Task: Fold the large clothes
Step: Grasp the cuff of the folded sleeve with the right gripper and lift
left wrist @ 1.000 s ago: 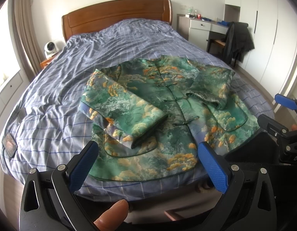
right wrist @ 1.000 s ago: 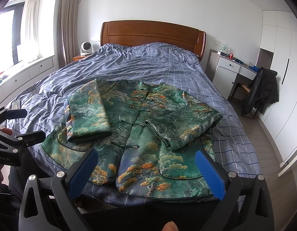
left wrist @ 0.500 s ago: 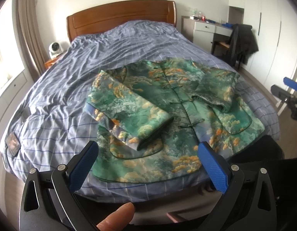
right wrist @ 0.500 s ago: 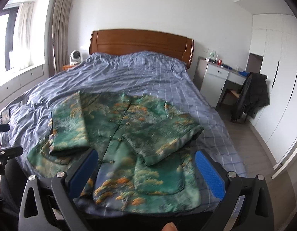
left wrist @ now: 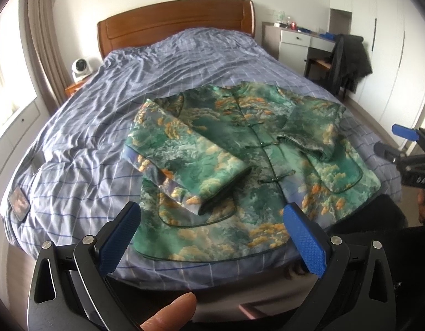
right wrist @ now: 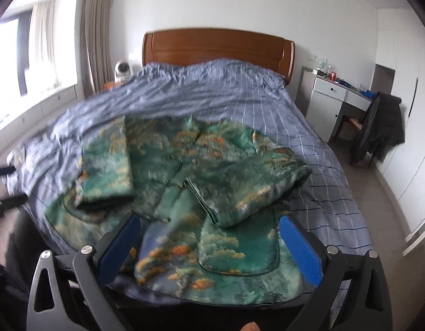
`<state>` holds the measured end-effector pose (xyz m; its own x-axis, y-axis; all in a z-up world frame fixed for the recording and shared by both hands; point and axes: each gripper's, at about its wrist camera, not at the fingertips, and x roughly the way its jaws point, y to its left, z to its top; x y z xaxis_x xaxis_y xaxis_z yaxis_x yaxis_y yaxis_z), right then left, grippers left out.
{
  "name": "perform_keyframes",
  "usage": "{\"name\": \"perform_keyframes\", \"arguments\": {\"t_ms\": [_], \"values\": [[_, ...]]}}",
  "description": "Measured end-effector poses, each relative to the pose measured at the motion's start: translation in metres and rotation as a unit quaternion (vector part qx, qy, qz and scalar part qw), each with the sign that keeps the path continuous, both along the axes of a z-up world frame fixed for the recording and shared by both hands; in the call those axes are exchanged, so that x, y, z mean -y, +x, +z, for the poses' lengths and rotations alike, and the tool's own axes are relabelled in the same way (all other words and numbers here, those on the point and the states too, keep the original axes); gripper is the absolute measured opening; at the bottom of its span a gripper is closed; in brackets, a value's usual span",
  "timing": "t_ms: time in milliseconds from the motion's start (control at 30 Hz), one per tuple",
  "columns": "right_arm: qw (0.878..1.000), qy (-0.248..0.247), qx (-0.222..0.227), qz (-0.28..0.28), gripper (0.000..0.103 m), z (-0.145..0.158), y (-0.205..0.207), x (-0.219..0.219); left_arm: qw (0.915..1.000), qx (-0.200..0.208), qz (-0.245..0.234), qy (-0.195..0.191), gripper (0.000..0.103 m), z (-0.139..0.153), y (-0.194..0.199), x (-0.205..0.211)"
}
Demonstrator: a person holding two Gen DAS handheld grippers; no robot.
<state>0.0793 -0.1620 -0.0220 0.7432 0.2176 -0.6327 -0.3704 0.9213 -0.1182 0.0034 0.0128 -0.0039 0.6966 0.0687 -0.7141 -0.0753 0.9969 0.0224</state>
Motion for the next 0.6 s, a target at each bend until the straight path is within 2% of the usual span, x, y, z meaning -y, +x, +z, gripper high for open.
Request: {"name": "perform_keyframes", "arguments": {"t_ms": [167, 333, 433, 533, 600], "values": [[0.998, -0.048, -0.012, 0.037, 0.103, -0.011, 0.007, -0.008, 1.0, -0.001, 0.0, -0.002, 0.103, 0.0, 0.001, -0.002], [0.998, -0.041, -0.011, 0.046, 0.103, -0.011, 0.023, -0.002, 1.0, 0.002, 0.001, -0.001, 0.103, 0.0, 0.001, -0.005], [0.998, -0.051, -0.006, 0.033, 0.103, -0.015, 0.043, 0.006, 1.0, 0.005, 0.003, -0.004, 0.103, 0.0, 0.0, -0.008], [0.998, -0.063, -0.025, 0.012, 0.103, -0.029, 0.071, 0.012, 1.0, 0.001, 0.003, -0.008, 0.103, -0.002, 0.001, -0.008], [0.996, -0.064, -0.053, 0.014, 0.103, -0.044, 0.087, 0.01, 1.0, -0.002, 0.001, -0.004, 0.103, -0.002, 0.001, -0.006]]}}
